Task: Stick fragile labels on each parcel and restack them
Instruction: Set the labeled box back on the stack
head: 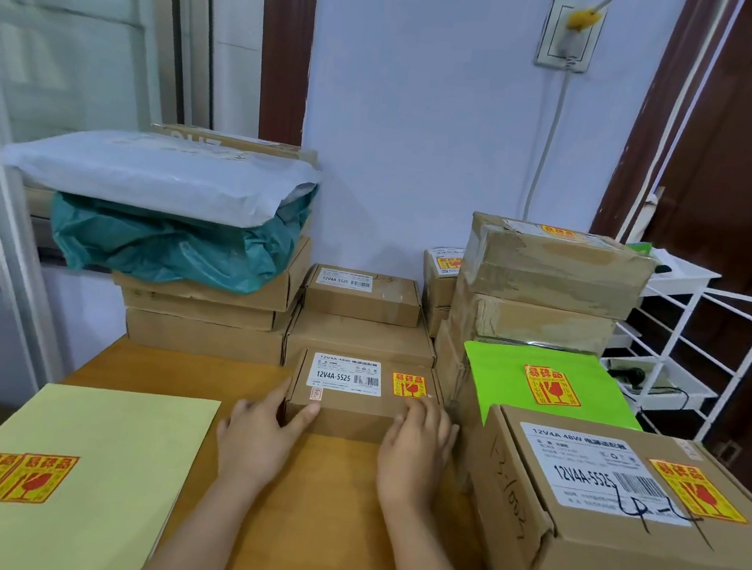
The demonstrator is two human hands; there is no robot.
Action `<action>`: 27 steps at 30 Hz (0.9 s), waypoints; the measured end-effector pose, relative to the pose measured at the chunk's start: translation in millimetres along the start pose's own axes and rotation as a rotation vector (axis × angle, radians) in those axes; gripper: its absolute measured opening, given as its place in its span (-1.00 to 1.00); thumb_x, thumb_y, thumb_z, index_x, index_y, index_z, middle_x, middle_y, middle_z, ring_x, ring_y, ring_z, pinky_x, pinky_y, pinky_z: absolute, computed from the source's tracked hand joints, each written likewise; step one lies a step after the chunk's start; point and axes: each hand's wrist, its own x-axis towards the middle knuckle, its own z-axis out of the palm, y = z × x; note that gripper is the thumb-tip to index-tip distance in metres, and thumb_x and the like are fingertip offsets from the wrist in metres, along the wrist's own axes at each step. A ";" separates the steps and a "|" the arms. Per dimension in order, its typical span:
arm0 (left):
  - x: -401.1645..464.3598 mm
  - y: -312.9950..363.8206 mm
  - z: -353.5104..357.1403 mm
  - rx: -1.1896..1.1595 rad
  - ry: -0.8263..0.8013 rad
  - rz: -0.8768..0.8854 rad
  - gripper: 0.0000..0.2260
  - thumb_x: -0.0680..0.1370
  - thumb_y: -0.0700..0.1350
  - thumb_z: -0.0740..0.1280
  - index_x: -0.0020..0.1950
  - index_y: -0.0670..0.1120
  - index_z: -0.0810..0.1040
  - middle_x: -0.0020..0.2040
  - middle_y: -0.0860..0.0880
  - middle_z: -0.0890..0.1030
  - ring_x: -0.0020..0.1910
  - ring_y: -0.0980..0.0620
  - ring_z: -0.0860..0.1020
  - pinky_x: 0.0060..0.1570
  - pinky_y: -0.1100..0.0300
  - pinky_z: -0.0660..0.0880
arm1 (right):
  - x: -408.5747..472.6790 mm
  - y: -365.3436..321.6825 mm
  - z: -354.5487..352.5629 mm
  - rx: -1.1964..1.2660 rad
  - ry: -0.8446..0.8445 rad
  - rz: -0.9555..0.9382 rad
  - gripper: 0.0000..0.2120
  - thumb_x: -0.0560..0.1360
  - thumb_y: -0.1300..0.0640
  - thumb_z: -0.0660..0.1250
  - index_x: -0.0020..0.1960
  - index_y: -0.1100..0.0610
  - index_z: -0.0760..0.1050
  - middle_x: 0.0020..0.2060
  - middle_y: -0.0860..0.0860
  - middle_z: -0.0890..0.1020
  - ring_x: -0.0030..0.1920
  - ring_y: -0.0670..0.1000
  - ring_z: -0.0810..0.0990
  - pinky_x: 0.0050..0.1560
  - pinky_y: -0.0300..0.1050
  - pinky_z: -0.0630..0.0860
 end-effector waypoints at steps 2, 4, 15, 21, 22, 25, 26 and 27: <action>-0.2 -0.8 0.1 0.032 -0.017 0.011 -0.40 0.52 0.34 0.08 0.52 0.16 0.17 0.25 0.03 0.53 0.35 -0.02 0.29 0.33 0.01 0.17 | -0.3 0.4 -0.3 0.003 -0.018 -0.001 -0.73 0.26 0.38 0.49 -0.06 0.21 0.61 -0.03 0.12 0.65 0.07 0.20 0.61 0.18 0.28 0.43; 0.0 -1.3 0.5 0.071 -0.037 0.021 -0.40 0.53 0.35 0.04 0.53 0.17 0.13 0.30 0.05 0.50 0.37 -0.03 0.27 0.33 -0.01 0.17 | -0.7 -0.6 -2.1 0.018 -0.030 -0.003 -0.72 0.26 0.39 0.50 -0.06 0.22 0.61 -0.03 0.12 0.65 0.07 0.20 0.61 0.17 0.28 0.44; -5.0 2.3 -0.2 -0.149 0.076 -0.041 -0.53 0.57 0.21 0.18 0.39 -0.01 0.37 0.29 0.02 0.51 0.34 -0.03 0.35 0.30 0.01 0.22 | 4.8 -26.3 -14.3 0.228 -0.131 -0.073 -0.74 0.52 0.25 0.22 0.18 0.22 0.51 0.16 0.06 0.54 0.24 0.09 0.44 0.27 -0.18 0.26; 11.2 20.9 -6.1 -0.368 0.272 0.005 -0.66 0.57 0.00 0.28 0.32 -0.07 0.43 0.22 -0.01 0.53 0.26 0.00 0.42 0.23 0.07 0.40 | 36.0 -56.1 -6.2 0.390 -0.134 -0.002 -0.72 0.56 0.23 0.20 0.26 0.20 0.44 0.16 0.04 0.48 0.23 0.04 0.37 0.09 -0.24 0.26; 17.8 26.9 -9.1 -0.395 0.284 0.037 -0.67 0.57 -0.03 0.28 0.31 -0.07 0.44 0.21 -0.01 0.53 0.26 0.02 0.41 0.22 0.10 0.38 | 42.6 -59.9 -3.3 0.413 -0.128 0.021 -0.72 0.56 0.24 0.20 0.26 0.21 0.44 0.16 0.06 0.49 0.23 0.06 0.38 0.11 -0.20 0.28; 40.2 48.0 -15.3 -0.447 0.276 0.106 -0.70 0.57 -0.05 0.26 0.29 -0.08 0.44 0.21 0.00 0.52 0.27 0.04 0.39 0.22 0.17 0.33 | 64.2 -66.9 4.7 0.466 -0.111 0.099 -0.70 0.55 0.25 0.20 0.27 0.22 0.44 0.19 0.09 0.49 0.25 0.10 0.40 0.20 -0.11 0.31; 48.1 54.6 -15.8 -0.466 0.262 0.112 -0.69 0.58 -0.05 0.25 0.30 -0.08 0.44 0.23 0.00 0.50 0.29 0.04 0.38 0.23 0.17 0.32 | 71.4 -68.1 7.4 0.485 -0.108 0.129 -0.70 0.55 0.25 0.20 0.27 0.22 0.44 0.21 0.09 0.49 0.26 0.09 0.40 0.23 -0.09 0.32; 56.0 61.1 -15.7 -0.483 0.242 0.111 -0.68 0.59 -0.03 0.24 0.31 -0.08 0.43 0.25 0.00 0.49 0.30 0.04 0.38 0.24 0.17 0.31 | 79.0 -69.4 9.4 0.509 -0.101 0.152 -0.70 0.55 0.25 0.20 0.27 0.22 0.44 0.22 0.09 0.48 0.27 0.09 0.40 0.25 -0.07 0.32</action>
